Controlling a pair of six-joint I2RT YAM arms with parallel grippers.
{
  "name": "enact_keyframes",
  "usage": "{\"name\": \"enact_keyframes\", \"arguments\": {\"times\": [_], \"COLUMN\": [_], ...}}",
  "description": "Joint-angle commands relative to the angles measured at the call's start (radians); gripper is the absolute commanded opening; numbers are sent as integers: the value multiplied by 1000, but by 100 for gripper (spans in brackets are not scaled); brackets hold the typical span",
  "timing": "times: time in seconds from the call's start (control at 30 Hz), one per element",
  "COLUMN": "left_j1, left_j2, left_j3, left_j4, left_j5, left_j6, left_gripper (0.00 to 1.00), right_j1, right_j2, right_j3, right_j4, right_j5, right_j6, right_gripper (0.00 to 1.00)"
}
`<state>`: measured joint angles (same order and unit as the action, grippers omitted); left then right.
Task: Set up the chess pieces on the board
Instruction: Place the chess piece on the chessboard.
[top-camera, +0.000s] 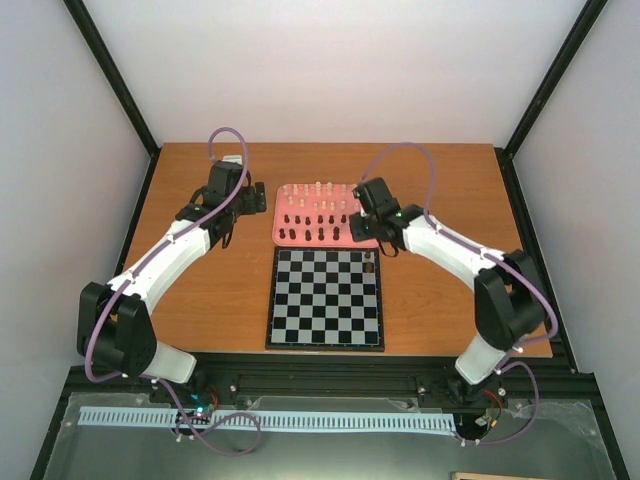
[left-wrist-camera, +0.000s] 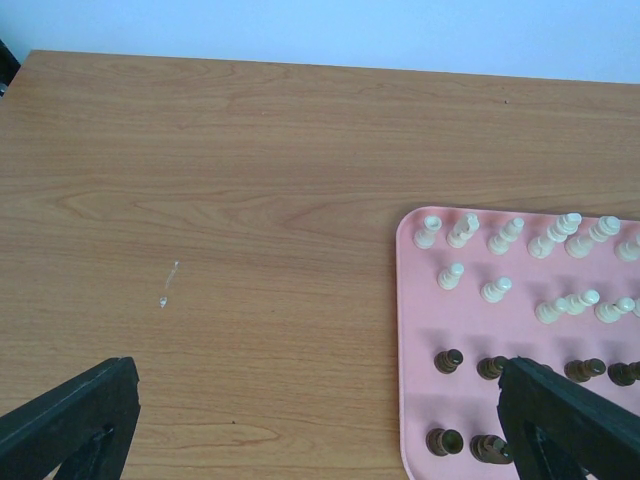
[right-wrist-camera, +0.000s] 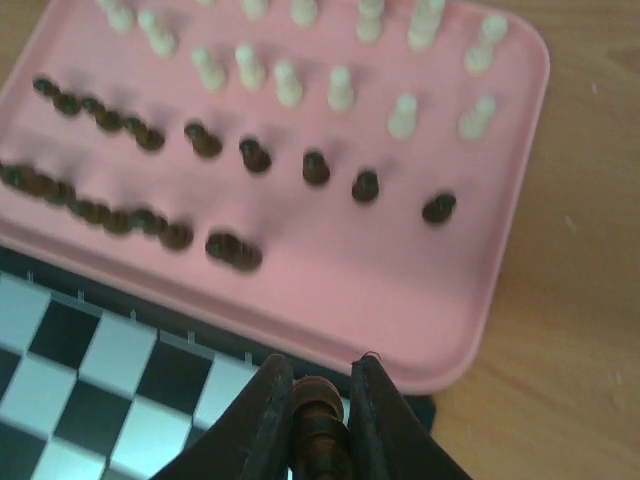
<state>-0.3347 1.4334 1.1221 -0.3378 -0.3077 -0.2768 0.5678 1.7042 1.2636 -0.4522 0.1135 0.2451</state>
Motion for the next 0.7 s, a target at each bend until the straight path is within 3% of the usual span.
{"name": "enact_keyframes", "arguments": {"times": [0.0, 0.3, 0.67], "left_j1": [2, 1, 2], "left_j2": [7, -4, -2], "left_j3": [19, 13, 14], "left_j4": [1, 8, 8], "left_j5": [-12, 11, 3], "left_j6": [-8, -13, -11], "left_gripper": [100, 100, 100], "right_j1": [49, 95, 170], "right_j2": [-155, -369, -332], "right_j3": [-112, -264, -401], "right_j4": [-32, -121, -65], "right_j5": [56, 103, 95], "right_j6": [59, 114, 159], "right_gripper": [16, 16, 16]}}
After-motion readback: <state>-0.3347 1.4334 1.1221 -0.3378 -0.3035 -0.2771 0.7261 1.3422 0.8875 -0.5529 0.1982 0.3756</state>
